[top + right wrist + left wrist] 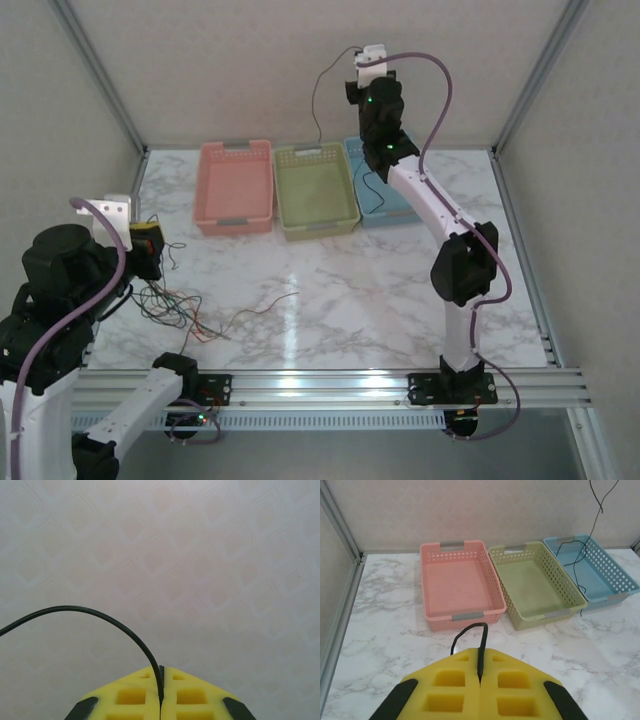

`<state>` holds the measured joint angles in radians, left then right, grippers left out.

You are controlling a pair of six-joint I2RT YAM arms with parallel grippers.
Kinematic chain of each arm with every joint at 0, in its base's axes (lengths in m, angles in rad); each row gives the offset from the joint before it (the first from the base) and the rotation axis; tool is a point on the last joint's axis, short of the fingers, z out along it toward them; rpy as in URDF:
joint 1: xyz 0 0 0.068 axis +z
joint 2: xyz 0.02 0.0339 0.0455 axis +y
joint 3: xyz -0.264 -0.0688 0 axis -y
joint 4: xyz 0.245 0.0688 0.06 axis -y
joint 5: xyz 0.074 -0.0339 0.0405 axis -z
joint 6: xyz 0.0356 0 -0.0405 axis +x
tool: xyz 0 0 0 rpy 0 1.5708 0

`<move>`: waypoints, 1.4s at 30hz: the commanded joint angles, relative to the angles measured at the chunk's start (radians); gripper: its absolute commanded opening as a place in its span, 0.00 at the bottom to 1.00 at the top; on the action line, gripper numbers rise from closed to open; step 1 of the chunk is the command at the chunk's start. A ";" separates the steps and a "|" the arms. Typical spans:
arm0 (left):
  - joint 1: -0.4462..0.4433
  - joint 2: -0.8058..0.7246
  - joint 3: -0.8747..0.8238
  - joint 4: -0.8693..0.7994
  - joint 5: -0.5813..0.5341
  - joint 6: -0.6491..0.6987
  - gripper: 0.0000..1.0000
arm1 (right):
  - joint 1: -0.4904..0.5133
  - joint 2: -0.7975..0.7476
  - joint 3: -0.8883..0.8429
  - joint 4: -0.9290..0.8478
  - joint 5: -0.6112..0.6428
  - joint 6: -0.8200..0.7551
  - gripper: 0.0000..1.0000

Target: Untangle the cables

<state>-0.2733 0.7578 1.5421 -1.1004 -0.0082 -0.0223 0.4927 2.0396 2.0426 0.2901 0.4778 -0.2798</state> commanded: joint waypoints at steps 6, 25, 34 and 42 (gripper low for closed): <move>-0.012 -0.017 -0.033 0.023 0.017 0.015 0.00 | -0.045 0.056 0.203 -0.129 0.044 -0.093 0.00; -0.012 -0.002 -0.040 0.029 0.020 0.016 0.00 | -0.140 -0.104 0.058 -0.207 0.079 0.020 0.00; -0.014 -0.001 -0.043 0.043 0.041 0.014 0.00 | -0.189 -0.419 -0.352 -0.073 0.023 0.017 0.00; -0.018 -0.016 -0.060 0.046 0.041 0.015 0.00 | -0.197 -0.429 -0.335 -0.076 -0.065 0.089 0.00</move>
<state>-0.2806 0.7544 1.4929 -1.0840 0.0212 -0.0219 0.2909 1.5932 1.6806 0.1905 0.4725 -0.2348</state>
